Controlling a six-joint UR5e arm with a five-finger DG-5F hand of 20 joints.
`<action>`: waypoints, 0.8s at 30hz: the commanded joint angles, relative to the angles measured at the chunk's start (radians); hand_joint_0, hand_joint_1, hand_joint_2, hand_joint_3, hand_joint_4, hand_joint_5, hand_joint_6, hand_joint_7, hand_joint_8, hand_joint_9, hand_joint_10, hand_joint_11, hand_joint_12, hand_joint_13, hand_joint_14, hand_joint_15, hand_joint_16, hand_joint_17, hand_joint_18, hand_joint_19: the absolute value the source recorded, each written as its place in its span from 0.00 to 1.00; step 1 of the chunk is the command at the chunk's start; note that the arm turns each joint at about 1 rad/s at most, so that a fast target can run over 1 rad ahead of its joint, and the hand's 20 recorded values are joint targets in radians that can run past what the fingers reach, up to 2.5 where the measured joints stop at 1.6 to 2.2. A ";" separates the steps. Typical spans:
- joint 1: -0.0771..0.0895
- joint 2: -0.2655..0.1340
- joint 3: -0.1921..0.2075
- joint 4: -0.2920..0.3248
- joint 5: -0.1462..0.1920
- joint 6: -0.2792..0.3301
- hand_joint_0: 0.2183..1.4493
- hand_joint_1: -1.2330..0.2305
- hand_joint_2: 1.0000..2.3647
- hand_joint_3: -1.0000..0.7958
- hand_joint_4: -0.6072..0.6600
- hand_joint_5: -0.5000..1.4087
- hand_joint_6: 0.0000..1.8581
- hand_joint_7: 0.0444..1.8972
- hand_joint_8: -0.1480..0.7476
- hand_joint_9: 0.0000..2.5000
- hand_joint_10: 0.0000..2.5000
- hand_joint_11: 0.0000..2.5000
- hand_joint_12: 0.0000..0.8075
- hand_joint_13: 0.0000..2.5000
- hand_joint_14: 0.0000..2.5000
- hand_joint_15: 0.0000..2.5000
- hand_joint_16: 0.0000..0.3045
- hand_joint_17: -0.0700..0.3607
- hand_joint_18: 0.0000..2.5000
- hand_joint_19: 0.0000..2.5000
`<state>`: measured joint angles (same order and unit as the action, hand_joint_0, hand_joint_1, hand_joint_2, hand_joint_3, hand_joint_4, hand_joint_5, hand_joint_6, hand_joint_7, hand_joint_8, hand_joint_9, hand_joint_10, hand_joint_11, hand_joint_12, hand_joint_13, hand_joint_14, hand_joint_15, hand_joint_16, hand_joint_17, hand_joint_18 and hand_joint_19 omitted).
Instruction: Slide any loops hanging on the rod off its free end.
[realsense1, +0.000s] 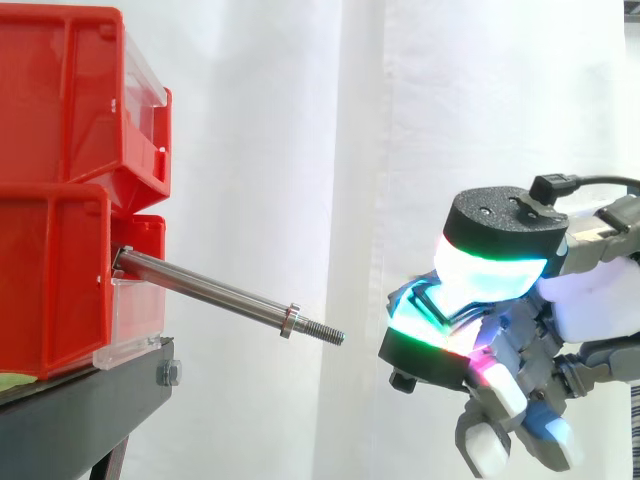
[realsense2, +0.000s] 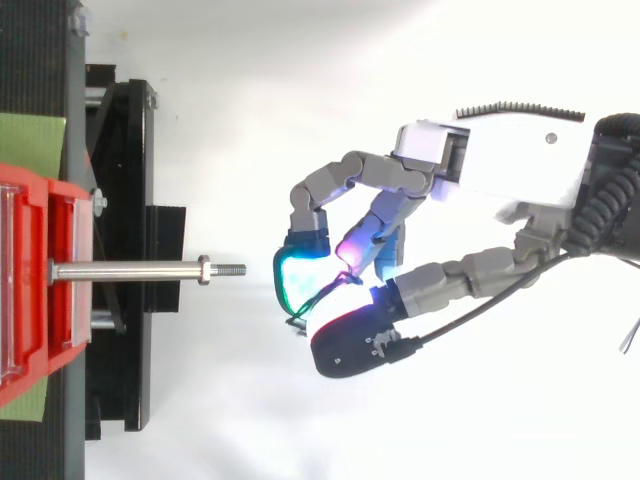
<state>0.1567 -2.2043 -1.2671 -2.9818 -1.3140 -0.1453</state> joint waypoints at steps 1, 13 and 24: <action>0.000 0.000 0.000 0.003 0.002 0.003 0.38 0.26 0.01 0.38 0.57 0.16 0.48 0.60 0.51 0.38 0.01 0.25 0.46 0.36 0.01 0.13 0.19 0.46 0.39 0.30; 0.001 0.000 0.000 0.003 0.021 0.016 0.30 0.47 0.01 0.36 0.59 0.21 0.46 0.72 0.54 0.53 0.01 0.27 0.45 0.44 0.01 0.15 0.18 0.46 0.45 0.34; 0.000 0.000 0.000 0.007 0.022 0.016 0.28 0.39 0.01 0.53 0.56 0.23 0.45 0.72 0.61 0.60 0.01 0.28 0.54 0.50 0.00 0.13 0.24 0.55 0.54 0.29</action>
<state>0.1574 -2.2043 -1.2672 -2.9764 -1.2927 -0.1288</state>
